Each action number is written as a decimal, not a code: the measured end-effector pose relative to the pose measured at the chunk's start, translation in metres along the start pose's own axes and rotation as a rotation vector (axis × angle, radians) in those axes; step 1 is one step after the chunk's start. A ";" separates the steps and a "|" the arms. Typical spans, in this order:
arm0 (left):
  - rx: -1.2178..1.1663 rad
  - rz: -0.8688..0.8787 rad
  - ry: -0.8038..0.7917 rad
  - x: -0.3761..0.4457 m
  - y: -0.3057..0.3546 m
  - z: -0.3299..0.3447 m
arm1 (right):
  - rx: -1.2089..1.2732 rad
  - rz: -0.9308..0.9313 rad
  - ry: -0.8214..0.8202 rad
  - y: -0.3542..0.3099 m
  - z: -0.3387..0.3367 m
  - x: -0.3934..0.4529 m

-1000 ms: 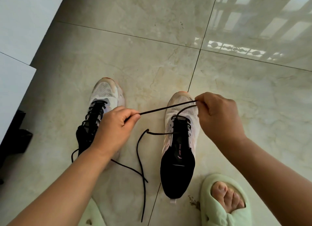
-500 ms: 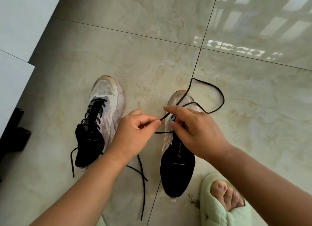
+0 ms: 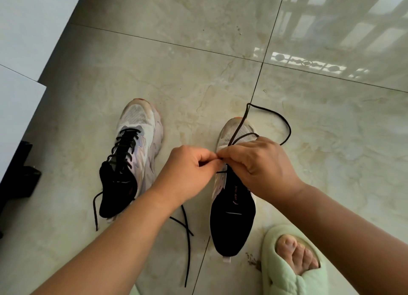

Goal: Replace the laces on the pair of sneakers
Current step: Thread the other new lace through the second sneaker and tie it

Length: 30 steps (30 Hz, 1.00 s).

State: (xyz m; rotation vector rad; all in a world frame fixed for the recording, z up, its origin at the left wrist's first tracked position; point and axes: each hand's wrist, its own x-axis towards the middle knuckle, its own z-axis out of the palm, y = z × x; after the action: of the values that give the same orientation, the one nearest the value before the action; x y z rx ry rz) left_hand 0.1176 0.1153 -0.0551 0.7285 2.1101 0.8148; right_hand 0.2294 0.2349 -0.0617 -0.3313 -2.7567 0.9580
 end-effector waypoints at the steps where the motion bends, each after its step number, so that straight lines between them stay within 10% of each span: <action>1: -0.003 -0.011 0.001 0.001 0.000 0.000 | 0.015 0.009 0.019 0.000 0.001 -0.001; 10: -0.197 -0.103 0.065 0.021 -0.008 0.008 | 0.090 0.456 0.002 0.007 0.013 -0.011; 30: -0.136 -0.095 0.075 0.017 -0.017 0.022 | 0.054 0.581 0.060 0.004 0.044 -0.012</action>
State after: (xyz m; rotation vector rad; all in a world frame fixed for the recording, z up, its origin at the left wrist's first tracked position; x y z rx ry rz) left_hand 0.1219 0.1233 -0.0870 0.5297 2.1143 0.9361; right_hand 0.2298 0.2092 -0.1000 -1.1730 -2.6114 1.1107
